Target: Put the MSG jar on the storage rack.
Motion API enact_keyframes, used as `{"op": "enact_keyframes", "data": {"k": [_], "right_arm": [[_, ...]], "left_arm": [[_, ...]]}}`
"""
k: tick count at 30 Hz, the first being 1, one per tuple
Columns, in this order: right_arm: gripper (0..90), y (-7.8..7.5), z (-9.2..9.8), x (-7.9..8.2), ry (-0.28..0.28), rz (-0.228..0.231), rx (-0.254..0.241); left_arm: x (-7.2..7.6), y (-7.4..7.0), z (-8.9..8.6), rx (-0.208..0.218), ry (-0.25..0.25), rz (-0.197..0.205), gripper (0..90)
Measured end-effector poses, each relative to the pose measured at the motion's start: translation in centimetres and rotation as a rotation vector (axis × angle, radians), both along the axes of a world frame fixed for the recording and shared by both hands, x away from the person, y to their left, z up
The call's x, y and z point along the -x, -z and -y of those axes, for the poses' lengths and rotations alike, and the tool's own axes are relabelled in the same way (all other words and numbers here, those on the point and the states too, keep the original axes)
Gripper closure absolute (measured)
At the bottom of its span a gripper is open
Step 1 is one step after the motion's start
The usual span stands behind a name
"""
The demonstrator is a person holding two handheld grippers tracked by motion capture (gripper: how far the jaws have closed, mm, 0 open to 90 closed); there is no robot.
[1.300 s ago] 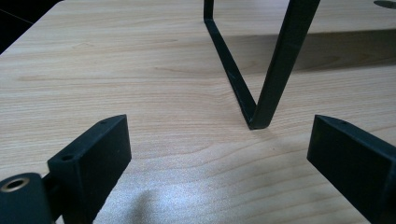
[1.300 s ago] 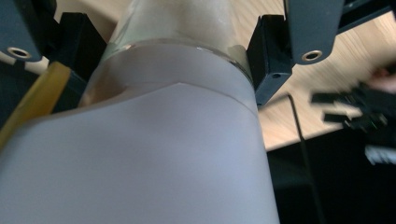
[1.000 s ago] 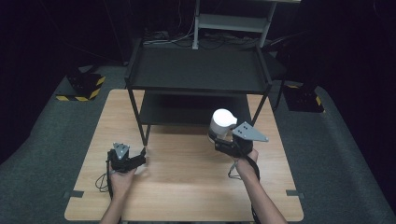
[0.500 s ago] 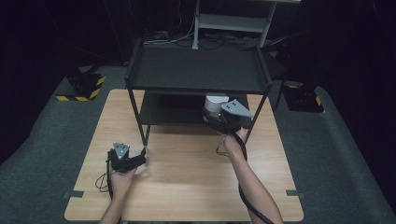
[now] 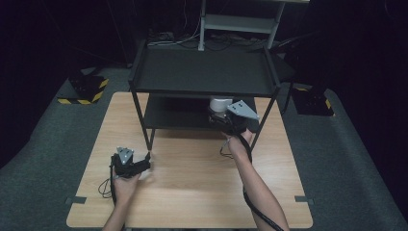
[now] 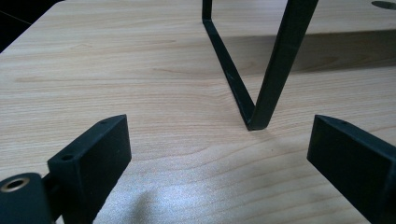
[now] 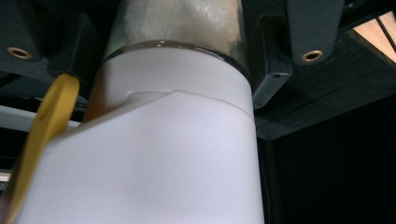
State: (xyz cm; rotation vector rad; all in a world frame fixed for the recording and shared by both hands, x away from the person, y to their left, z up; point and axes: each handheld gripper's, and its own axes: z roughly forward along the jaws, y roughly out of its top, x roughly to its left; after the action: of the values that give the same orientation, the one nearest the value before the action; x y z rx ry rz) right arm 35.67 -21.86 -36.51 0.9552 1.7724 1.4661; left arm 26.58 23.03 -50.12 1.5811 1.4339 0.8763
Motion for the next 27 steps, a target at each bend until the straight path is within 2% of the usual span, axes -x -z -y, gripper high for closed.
{"op": "enact_keyframes", "data": {"k": [7, 16, 18, 19, 23, 27], "right_arm": [[30.6, 0.2, 0.3, -0.1, -0.011, 0.002, -0.006], [29.7, -0.1, 0.2, 0.0, -0.012, 0.003, 0.018], [25.9, 0.0, 0.5, -0.1, -0.026, 0.005, 0.008], [21.4, 0.3, 0.5, 0.2, -0.024, 0.035, 0.017], [15.0, 0.6, 0.8, 0.5, -0.035, 0.067, 0.019], [13.2, 0.8, 1.5, 0.9, -0.043, 0.074, 0.013]], "left_arm": [[0.0, 0.0, 0.0, -0.001, -0.001, -0.001, 6.5], [0.0, 0.0, 0.0, 0.001, 0.0, 0.0, 6.4], [0.0, 0.0, 0.0, 0.001, 0.0, 0.001, 6.4], [0.0, 0.0, 0.0, 0.002, 0.0, 0.002, 6.4], [0.0, 0.0, -0.1, 0.005, 0.001, 0.001, 6.4], [0.0, 0.0, -0.1, 0.005, 0.001, 0.002, 6.3]]}}
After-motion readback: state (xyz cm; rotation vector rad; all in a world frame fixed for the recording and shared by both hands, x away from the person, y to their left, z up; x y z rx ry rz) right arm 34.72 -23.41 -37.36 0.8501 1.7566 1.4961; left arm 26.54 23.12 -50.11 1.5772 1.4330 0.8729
